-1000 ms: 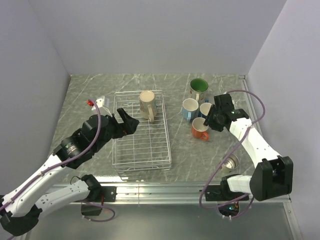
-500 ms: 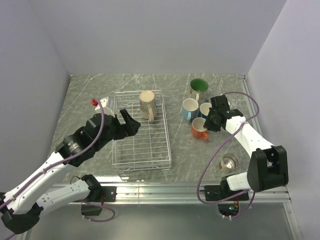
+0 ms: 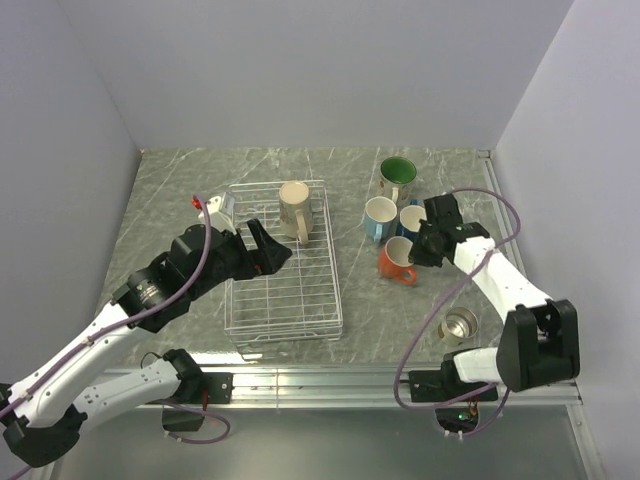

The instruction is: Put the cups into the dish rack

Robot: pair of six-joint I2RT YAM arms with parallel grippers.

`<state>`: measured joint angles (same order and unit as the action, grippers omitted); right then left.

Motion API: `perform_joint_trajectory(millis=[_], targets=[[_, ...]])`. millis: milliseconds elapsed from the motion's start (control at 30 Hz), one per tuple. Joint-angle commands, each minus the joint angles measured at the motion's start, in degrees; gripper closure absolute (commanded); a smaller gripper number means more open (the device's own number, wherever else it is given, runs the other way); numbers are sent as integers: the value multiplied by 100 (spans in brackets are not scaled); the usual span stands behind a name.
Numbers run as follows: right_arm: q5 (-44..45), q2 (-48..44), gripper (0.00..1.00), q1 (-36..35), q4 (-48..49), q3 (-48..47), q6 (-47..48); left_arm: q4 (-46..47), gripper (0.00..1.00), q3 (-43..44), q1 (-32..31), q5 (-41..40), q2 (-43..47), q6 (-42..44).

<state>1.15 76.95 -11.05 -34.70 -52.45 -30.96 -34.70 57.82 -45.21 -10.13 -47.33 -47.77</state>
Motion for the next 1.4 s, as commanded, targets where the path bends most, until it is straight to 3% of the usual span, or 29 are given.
perform_joint_trajectory(millis=[0,167,267,367,467,533,667,967,1133,1233,1367], targets=[[-429,-820,100,6,-133,-423,-234,262,1,194,-5,284,162,-22],[-1045,-1541,100,6,-450,-775,-656,384,1,212,-5,406,321,-57],[-1669,-2051,100,-3,-162,-838,-1069,674,2,238,-5,730,374,-14],[-2650,-2517,100,-3,760,-662,-1902,1400,5,151,-5,1510,444,136],[-3442,-2693,100,-55,1973,-381,-3419,1948,5,89,-5,2013,435,241],[-3595,-2711,100,-117,2607,-319,-3854,2063,5,141,-5,2172,313,312],[-3735,-2615,100,-371,2828,-591,-4356,2511,5,221,-14,2612,49,356],[-3622,-2650,100,-1188,4936,208,-6297,3118,7,334,-32,2534,-329,373],[-3350,-2501,100,-1768,5358,270,-6641,3267,7,440,-32,2481,-391,444],[-3209,-2386,100,-1962,6114,498,-7195,3338,7,432,-32,2446,-443,435],[-3121,-2184,100,-2295,6010,305,-7152,3426,11,353,-32,2384,-426,374]])
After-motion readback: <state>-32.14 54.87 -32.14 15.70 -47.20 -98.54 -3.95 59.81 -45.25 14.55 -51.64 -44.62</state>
